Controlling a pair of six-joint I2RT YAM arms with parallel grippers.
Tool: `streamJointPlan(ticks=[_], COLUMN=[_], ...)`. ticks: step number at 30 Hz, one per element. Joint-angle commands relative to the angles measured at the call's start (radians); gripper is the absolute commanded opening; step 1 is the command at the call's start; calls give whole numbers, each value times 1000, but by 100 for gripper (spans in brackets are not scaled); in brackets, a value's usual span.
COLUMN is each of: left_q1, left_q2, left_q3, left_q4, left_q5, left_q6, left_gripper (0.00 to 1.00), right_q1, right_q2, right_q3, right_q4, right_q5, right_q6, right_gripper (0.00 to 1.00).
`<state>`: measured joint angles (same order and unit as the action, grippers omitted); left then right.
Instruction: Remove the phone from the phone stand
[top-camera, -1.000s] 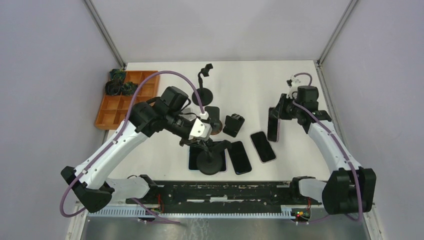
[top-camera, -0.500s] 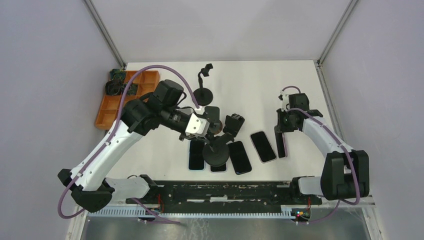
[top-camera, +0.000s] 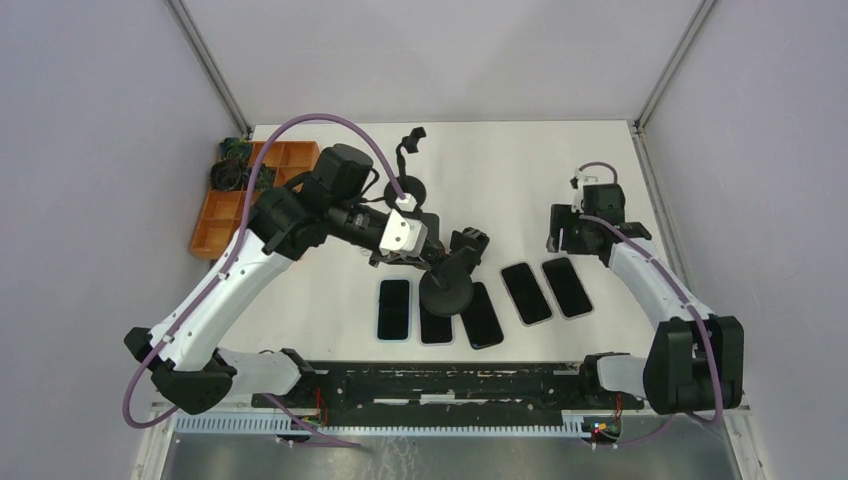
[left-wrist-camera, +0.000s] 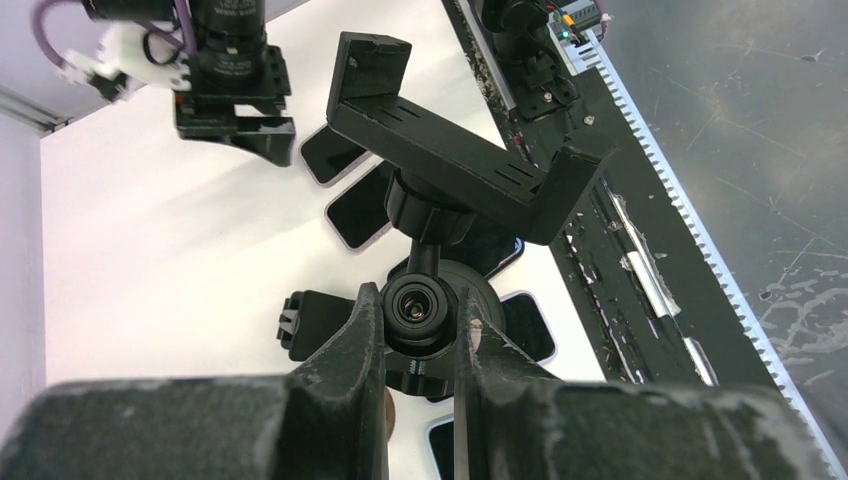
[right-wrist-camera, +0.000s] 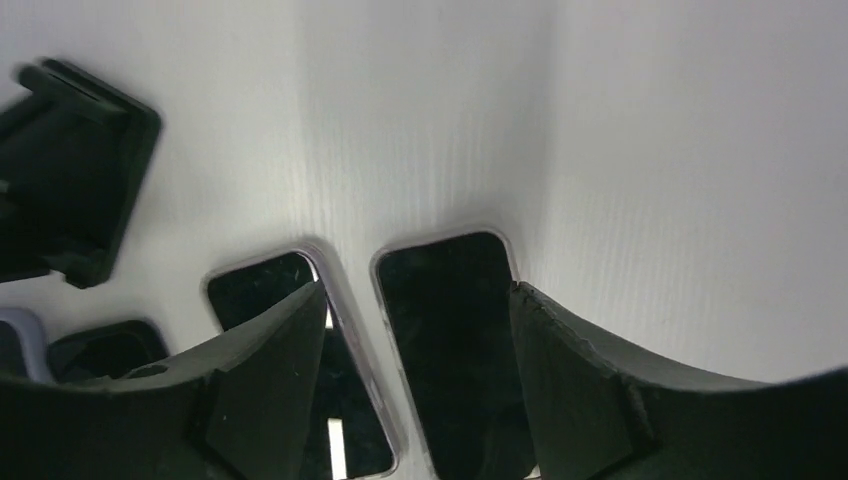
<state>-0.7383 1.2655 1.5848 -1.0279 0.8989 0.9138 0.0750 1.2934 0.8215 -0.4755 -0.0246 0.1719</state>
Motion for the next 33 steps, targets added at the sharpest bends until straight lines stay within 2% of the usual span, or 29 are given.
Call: streamJointPlan(ticks=[1, 3, 8, 12, 15, 21, 27, 33], left_q1=[-1, -1, -2, -3, -2, -3, -3, -3], left_q2=[-21, -24, -30, -31, -24, -9, -2, 8], left_q3=[25, 10, -32, -58, -55, -35, -23, 5], left_q4=[89, 83, 43, 31, 8, -50, -67, -105], left_q5=[61, 63, 65, 73, 68, 62, 65, 56], left_q6=[-22, -17, 9, 14, 33, 65, 71, 100], left_gripper=[2, 2, 2, 2, 2, 2, 2, 2], right_q1=[4, 19, 128, 232, 297, 440, 599, 690], right_q2=[-142, -199, -325, -435, -480, -452, -375, -303], right_q3=[94, 132, 196, 131, 73, 65, 125, 159], right_q4=[101, 121, 207, 479, 683, 726, 570, 496], right_q5=[-89, -199, -522, -774, -859, -920, -835, -807], right_q6=[68, 83, 89, 190, 294, 271, 117, 62], right_gripper=[76, 84, 97, 98, 98, 98, 98, 83])
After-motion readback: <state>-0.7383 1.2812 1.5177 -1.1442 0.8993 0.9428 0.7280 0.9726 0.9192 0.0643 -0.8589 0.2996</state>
